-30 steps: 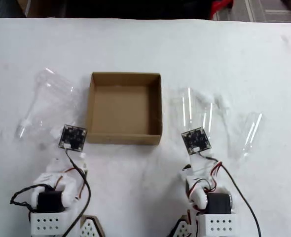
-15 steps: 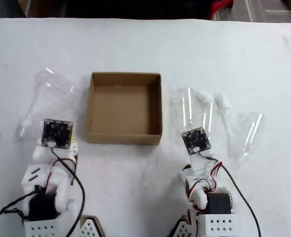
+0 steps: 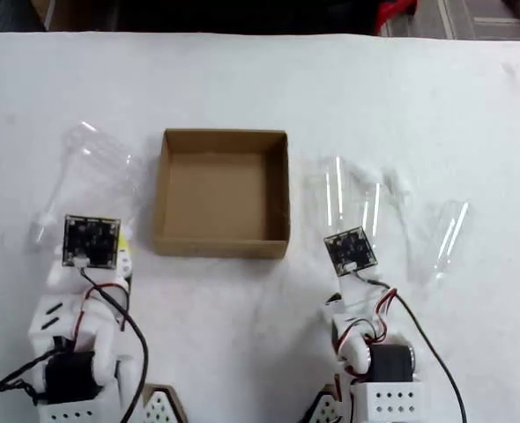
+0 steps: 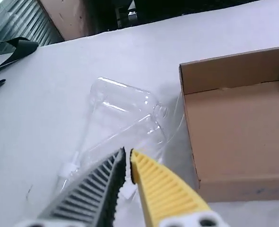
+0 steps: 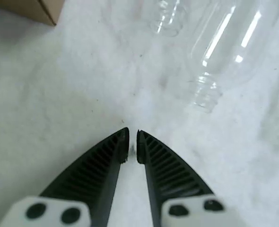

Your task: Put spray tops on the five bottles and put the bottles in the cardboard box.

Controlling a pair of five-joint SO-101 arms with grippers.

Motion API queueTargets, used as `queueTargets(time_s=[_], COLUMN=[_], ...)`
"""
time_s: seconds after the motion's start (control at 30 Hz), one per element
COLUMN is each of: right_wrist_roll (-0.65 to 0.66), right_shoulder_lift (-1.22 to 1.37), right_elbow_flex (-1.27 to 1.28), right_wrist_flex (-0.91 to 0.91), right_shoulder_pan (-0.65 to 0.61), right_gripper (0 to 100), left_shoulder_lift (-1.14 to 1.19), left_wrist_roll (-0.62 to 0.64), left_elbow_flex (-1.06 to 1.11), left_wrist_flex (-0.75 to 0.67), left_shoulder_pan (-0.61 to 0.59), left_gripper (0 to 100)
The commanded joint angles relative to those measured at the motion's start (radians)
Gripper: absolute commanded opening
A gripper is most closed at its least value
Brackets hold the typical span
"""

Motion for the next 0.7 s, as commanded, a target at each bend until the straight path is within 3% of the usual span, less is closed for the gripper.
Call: queueTargets(time_s=[0.0,0.27,0.37,0.67], right_wrist_roll=[0.005,0.005,0.005,0.005], right_shoulder_lift=[-0.005,-0.005,-0.005,-0.005], right_elbow_flex=[0.009,0.009,0.009,0.009], right_wrist_flex=[0.004,0.004,0.004,0.004], right_shoulder_pan=[-0.002,-0.002,-0.002,-0.002], right_gripper=[1.7,1.7,1.7,1.7], left_shoulder_lift=[-0.007,-0.005,-0.004,-0.004], left_wrist_roll=[-0.029,-0.218,-0.33,-0.506], left_elbow_flex=[-0.121,-0.224,-0.201,-0.255], left_wrist_flex=[0.069,0.163,0.186,0.334], left_shoulder_pan=[-0.044,0.024,0.025,0.016], left_gripper=[2,2,2,2])
